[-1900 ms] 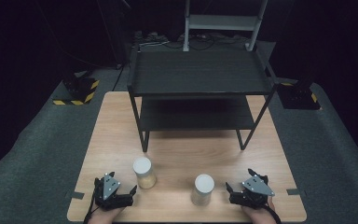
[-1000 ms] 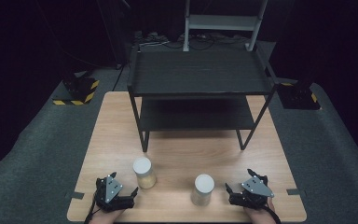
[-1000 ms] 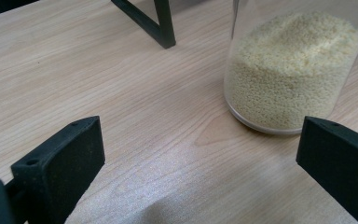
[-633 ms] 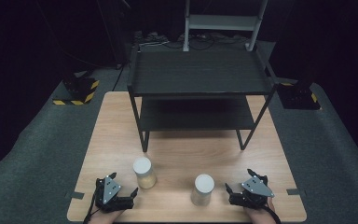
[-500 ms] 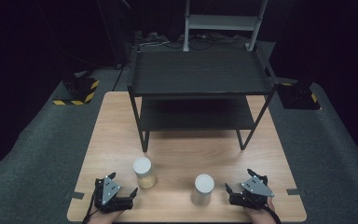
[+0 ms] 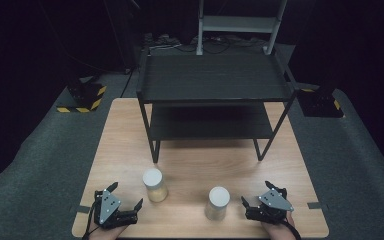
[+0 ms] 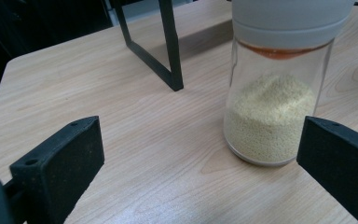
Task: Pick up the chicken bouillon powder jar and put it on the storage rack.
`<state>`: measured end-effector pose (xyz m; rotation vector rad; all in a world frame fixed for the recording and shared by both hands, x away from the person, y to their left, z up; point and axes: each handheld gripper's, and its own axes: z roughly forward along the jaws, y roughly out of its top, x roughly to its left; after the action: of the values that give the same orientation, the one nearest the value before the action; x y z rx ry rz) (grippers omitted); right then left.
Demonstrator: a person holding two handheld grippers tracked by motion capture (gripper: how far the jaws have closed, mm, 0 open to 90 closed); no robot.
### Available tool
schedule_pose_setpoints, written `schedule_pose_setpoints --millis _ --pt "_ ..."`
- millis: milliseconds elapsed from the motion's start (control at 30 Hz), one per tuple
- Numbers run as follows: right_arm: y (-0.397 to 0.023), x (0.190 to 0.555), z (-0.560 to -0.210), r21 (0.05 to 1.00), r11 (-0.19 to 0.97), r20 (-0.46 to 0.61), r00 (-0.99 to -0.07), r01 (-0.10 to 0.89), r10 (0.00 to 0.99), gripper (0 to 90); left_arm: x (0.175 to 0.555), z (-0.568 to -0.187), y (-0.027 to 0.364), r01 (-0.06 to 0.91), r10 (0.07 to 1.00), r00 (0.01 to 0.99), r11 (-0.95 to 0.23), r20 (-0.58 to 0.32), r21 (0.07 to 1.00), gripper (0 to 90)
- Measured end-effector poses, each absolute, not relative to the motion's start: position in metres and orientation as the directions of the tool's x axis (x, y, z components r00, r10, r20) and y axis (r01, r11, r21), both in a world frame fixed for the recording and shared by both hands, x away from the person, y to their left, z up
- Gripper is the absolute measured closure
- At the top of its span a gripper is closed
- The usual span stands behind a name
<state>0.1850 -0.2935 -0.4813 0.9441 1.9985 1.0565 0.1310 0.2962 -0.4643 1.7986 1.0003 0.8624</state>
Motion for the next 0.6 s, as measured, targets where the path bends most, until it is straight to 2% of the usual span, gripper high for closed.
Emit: schedule_pose_setpoints --millis 600 --pt "-0.2926 0.1845 -0.4814 0.868 0.41 -0.23 -0.504 0.281 0.832 0.7 0.1234 -0.4571 0.2928 0.204 0.883 0.459 -0.219 0.104 0.954 0.5"
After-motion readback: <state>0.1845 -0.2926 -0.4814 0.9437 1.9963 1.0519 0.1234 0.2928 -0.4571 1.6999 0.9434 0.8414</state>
